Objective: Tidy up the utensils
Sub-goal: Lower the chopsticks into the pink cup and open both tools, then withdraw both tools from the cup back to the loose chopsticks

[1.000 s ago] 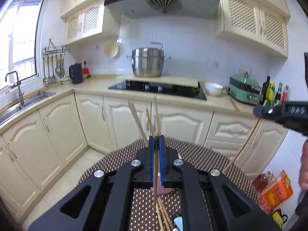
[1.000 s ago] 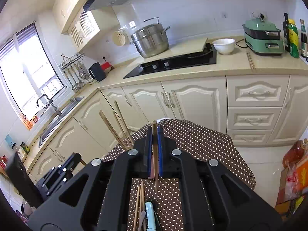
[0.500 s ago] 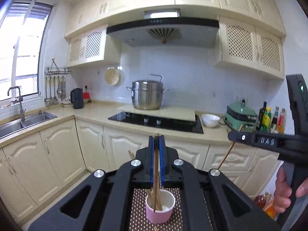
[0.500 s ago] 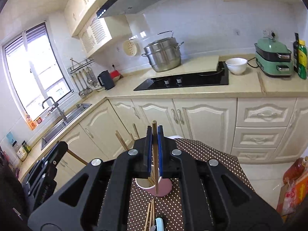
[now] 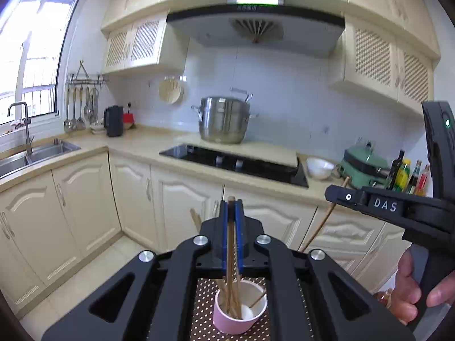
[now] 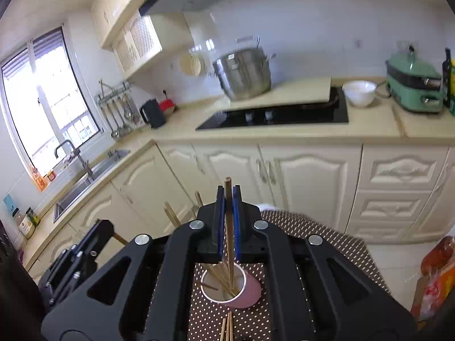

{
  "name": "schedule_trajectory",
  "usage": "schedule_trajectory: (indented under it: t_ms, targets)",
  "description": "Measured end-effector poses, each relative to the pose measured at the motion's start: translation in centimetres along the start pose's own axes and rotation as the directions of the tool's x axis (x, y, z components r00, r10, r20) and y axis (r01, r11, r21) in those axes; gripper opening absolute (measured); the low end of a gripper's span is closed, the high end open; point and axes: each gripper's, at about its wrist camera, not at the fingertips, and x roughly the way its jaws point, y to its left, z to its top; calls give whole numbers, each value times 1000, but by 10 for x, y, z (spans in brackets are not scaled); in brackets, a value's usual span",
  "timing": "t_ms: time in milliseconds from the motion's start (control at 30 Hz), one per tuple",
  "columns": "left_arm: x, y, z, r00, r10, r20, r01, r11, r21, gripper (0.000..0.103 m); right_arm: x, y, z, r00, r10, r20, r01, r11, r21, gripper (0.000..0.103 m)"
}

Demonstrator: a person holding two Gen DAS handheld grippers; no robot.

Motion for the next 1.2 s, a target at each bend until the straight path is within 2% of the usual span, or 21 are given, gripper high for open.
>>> schedule_trajectory:
  t_ms: [133, 200, 267, 300, 433, 500, 533, 567, 667, 967, 1200]
  targets:
    - [23, 5, -20, 998, -9, -62, 10, 1000, 9, 6, 31, 2, -26, 997, -34, -70, 32, 999, -28, 6]
    - [33, 6, -32, 997, 14, -82, -12, 999, 32, 8, 48, 3, -40, 991, -38, -130, 32, 998, -46, 6]
    - [41, 8, -41, 994, 28, -109, -23, 999, 47, 26, 62, 4, -52, 982, -34, -187, 20, 997, -77, 6]
    - [43, 10, -45, 993, 22, -115, -17, 999, 47, 34, 64, 3, -56, 981, -40, -188, 25, 996, -87, 7]
    - [48, 18, -59, 989, 50, -140, -42, 997, 62, 34, 66, -2, -64, 978, -79, -194, 58, 992, -112, 11]
    - [48, 23, -66, 986, 62, -155, -54, 997, 58, 35, 66, -9, -68, 972, -73, -222, 54, 995, -88, 27]
    - [47, 24, -68, 985, 62, -159, -54, 997, 57, 35, 64, -12, -70, 973, -73, -218, 56, 995, -83, 48]
    - [46, 25, -71, 984, 62, -165, -53, 997, 58, 35, 60, -14, -73, 977, -81, -198, 66, 994, -85, 58]
    - [42, 28, -79, 982, 78, -175, -66, 995, 71, 35, 54, -15, -78, 976, -118, -184, 97, 988, -119, 58]
    - [25, 32, -92, 978, 70, -195, -60, 997, 54, 35, 40, -22, -94, 967, -118, -227, 97, 990, -99, 58]
    - [8, 35, -110, 974, 75, -214, -65, 997, 52, 37, 27, -27, -121, 954, -138, -266, 117, 989, -96, 61]
